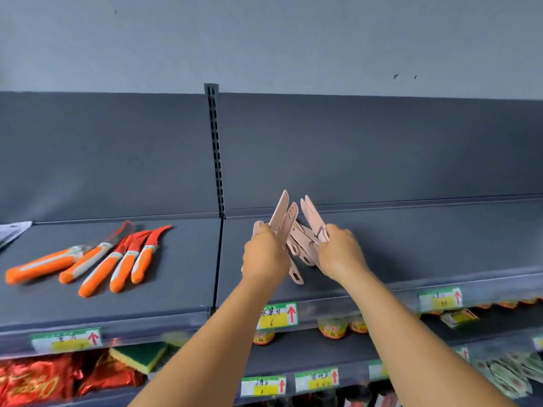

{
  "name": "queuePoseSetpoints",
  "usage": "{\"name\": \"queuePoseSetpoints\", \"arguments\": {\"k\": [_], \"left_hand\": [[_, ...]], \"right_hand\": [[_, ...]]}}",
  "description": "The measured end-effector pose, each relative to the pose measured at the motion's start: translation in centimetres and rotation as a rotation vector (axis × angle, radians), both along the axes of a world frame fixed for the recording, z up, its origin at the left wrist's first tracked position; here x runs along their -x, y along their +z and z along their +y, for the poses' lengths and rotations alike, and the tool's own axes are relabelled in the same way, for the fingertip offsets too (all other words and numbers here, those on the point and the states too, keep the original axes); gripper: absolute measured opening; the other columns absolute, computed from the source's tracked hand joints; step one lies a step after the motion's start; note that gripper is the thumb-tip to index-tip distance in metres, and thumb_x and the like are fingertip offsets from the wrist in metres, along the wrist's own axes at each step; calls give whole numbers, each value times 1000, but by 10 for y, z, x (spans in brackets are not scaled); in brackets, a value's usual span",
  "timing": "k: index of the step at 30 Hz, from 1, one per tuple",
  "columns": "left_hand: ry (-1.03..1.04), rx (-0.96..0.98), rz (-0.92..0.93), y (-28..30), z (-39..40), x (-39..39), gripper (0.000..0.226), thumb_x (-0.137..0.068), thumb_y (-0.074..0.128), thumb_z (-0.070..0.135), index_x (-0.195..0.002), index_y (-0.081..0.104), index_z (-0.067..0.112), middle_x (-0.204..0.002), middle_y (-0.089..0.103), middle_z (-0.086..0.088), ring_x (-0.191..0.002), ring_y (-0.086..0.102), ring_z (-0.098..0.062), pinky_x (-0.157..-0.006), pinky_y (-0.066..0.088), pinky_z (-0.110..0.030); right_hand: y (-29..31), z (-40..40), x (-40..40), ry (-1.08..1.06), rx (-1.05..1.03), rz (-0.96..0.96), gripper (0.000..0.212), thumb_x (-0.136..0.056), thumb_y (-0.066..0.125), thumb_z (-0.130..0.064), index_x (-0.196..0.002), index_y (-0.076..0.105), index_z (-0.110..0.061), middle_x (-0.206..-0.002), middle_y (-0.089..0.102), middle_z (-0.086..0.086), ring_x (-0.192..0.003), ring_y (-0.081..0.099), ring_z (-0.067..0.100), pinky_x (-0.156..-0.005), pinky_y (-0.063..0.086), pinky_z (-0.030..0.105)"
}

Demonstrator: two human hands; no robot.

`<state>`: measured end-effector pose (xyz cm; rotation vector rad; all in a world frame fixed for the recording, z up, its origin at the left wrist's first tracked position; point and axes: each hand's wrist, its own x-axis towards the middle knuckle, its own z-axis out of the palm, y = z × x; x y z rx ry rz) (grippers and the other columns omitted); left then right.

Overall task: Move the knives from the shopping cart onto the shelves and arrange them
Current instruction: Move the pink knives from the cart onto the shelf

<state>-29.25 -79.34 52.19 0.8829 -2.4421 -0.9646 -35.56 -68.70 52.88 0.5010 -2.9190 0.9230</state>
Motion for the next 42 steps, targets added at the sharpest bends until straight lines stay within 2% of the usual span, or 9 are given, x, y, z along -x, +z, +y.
{"name": "queuePoseSetpoints", "arguments": {"k": [3,7,9,14,17,22,29,38,42], "left_hand": [[16,13,-33,-7,-5,31,46,-83,47,-4,-124,34,12,-116,55,-13,-96,53,-32,-68,44,-39],[-16,89,-37,-20,-15,57,84,-80,42,-7,-147,16,36,-125,47,-10,-106,51,-32,-80,47,-39],[-26,149,-91,-24,-18,66,91,-82,44,-6,-150,7,40,-133,41,-7,-110,49,-29,-81,41,-33],[18,259,-326,-29,-18,75,46,-90,46,8,-135,43,15,-138,30,-14,-119,39,-31,-96,39,-37],[7,385,-374,-34,-18,75,32,-89,44,13,-121,51,14,-135,29,-14,-118,32,-31,-99,34,-36],[6,456,-404,-38,-20,78,45,-88,44,17,-133,41,18,-143,26,-11,-130,24,-29,-104,24,-39],[-63,378,-383,-41,-27,79,64,-98,34,26,-153,4,15,-160,5,-6,-147,1,-22,-114,11,-42],[-193,532,-107,-21,-7,46,44,-101,29,30,-139,38,11,-142,44,-6,-132,34,-24,-112,25,-37],[-306,534,-57,-17,14,13,44,-100,31,36,-138,39,14,-138,48,-4,-127,40,-24,-106,28,-35]], "right_hand": [[-6,-16,33,18,-51,-35,28,-90,56,-10,-117,51,-11,-119,50,12,-99,56,32,-75,45,35],[-16,-33,62,41,-94,-46,36,-87,49,2,-121,48,-11,-124,49,13,-112,51,33,-86,46,39],[-20,-39,71,60,-104,-29,39,-87,47,3,-124,46,-12,-126,48,13,-117,47,33,-89,44,40],[-31,-46,85,123,-184,-34,52,-86,53,1,-135,40,-13,-134,42,12,-126,39,31,-95,42,38],[-39,-46,90,139,-241,-14,60,-85,56,0,-139,34,-13,-138,37,10,-127,35,29,-98,40,36],[-44,-44,93,172,-351,32,79,-89,52,-11,-152,4,-12,-155,20,5,-140,20,26,-112,24,37],[-41,-34,90,193,-285,-59,67,-100,31,-25,-152,-10,-14,-161,0,4,-148,1,20,-119,4,42],[-20,5,46,105,-237,83,57,-102,22,-40,-153,10,-17,-160,14,2,-147,12,20,-117,10,42],[-15,31,2,13,-164,97,55,-101,22,-38,-152,17,-18,-158,22,1,-144,21,20,-116,14,40]]}}
